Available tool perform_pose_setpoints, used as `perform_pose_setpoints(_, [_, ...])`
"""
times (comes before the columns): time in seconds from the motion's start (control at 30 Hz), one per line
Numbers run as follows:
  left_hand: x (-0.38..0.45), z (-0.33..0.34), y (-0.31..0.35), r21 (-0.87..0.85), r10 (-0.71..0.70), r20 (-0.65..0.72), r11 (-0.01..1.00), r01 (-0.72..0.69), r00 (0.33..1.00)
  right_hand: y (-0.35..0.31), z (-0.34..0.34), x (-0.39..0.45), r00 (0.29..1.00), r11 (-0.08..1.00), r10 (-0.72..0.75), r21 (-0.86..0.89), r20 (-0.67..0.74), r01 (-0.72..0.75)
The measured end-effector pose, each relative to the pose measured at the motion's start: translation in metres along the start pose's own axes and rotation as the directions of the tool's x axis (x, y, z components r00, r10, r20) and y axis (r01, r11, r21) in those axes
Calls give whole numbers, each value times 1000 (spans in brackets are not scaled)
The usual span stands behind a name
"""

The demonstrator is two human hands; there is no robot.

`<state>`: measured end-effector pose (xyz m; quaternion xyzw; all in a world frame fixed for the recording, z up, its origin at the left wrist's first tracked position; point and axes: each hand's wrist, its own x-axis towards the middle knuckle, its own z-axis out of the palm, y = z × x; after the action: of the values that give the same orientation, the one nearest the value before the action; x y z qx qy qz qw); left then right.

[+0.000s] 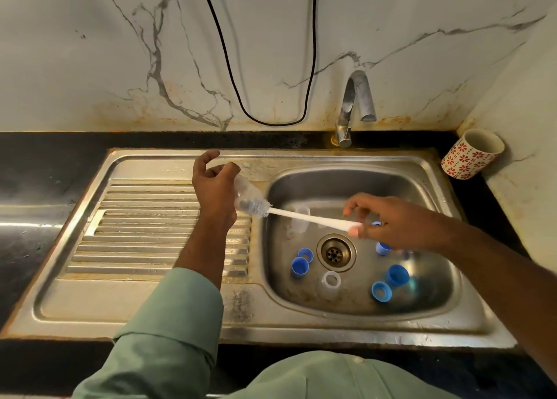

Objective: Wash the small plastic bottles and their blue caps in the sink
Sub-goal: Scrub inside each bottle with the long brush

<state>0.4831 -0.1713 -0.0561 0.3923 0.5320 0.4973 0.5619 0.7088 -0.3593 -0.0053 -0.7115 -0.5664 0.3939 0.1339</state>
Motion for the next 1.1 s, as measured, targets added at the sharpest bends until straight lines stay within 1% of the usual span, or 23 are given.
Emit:
perform_pose_setpoints(0.07, [-1,0,-3,-11,-9,-42,1000,9,999,2,4,-1,997,958,-51,-283,-52,34])
perform_pose_setpoints(0.13, [-1,1,-4,-11,-18,-65,1000,17,998,3,10,-2,974,827,-149,-561,-168,30])
perform_pose_setpoints(0.17, [-1,1,-5,-20,-26,-70,999,25,997,3,11,-3,949,759,-205,-651,-242,-2])
perform_pose_setpoints(0.2, [-2,2,-6,-31,-41,-76,999,39,996,5,13,-4,916,714,-252,-699,-312,-42])
perform_pose_setpoints(0.23, [-2,2,-7,-47,-61,-83,997,57,995,5,15,-4,885,679,-296,-731,-359,-69])
perform_pose_setpoints(0.27, [-3,2,-7,-69,-81,-90,995,75,993,4,18,-4,867,660,-307,-744,-393,-104])
perform_pose_setpoints(0.3, [-3,2,-7,-93,-98,-93,992,89,991,4,21,-5,866,658,-286,-741,-411,-134])
perform_pose_setpoints(0.33, [-4,3,-7,-105,-105,-87,990,96,991,6,25,-4,880,715,-223,-684,-420,-145])
perform_pose_setpoints(0.37, [-4,4,-7,-103,-106,-75,990,98,992,10,27,-4,894,811,-134,-565,-427,-148])
perform_pose_setpoints(0.4, [-5,4,-6,-103,-106,-68,990,99,992,14,27,-2,910,906,-53,-402,-412,-129])
perform_pose_setpoints(0.43, [-5,5,-6,-113,-108,-72,989,100,991,18,27,-1,917,966,1,-237,-399,-105])
perform_pose_setpoints(0.47, [-4,4,-5,-130,-116,-87,986,104,989,21,25,-1,927,985,-4,-160,-374,-60])
perform_pose_setpoints(0.5, [-3,4,-5,-150,-127,-103,983,111,986,22,24,-2,949,985,-35,-174,-313,-21])
perform_pose_setpoints(0.53, [-3,3,-5,-169,-141,-118,978,120,983,22,23,-3,970,973,-56,-233,-235,0])
perform_pose_setpoints(0.6, [-1,2,-4,-197,-163,-133,971,135,978,24,24,-4,983,912,-104,-410,-149,35])
perform_pose_setpoints(0.63, [0,2,-3,-203,-170,-136,969,140,976,24,25,-4,975,879,-141,-474,-173,43])
perform_pose_setpoints(0.7, [2,2,-4,-210,-175,-138,967,144,975,18,24,-8,948,858,-191,-513,-253,36])
perform_pose_setpoints(0.8, [1,3,-3,-200,-174,-136,969,146,975,12,26,-8,922,758,-198,-649,-332,-71])
perform_pose_setpoints(0.87, [0,3,-3,-219,-194,-141,962,161,971,10,30,-7,921,768,-173,-633,-349,-96])
perform_pose_setpoints(0.93, [-2,4,-2,-222,-204,-147,960,168,968,11,36,-5,953,829,-101,-554,-286,-79])
perform_pose_setpoints(0.97, [-3,5,-2,-218,-203,-142,961,169,969,12,40,-4,964,861,-93,-506,-250,-49])
perform_pose_setpoints(1.03, [-3,5,-1,-218,-190,-134,963,158,973,10,42,-3,968,912,-128,-409,-218,28])
perform_pose_setpoints(1.1, [-2,5,0,-222,-177,-141,965,143,974,8,37,-3,970,924,-126,-380,-210,38])
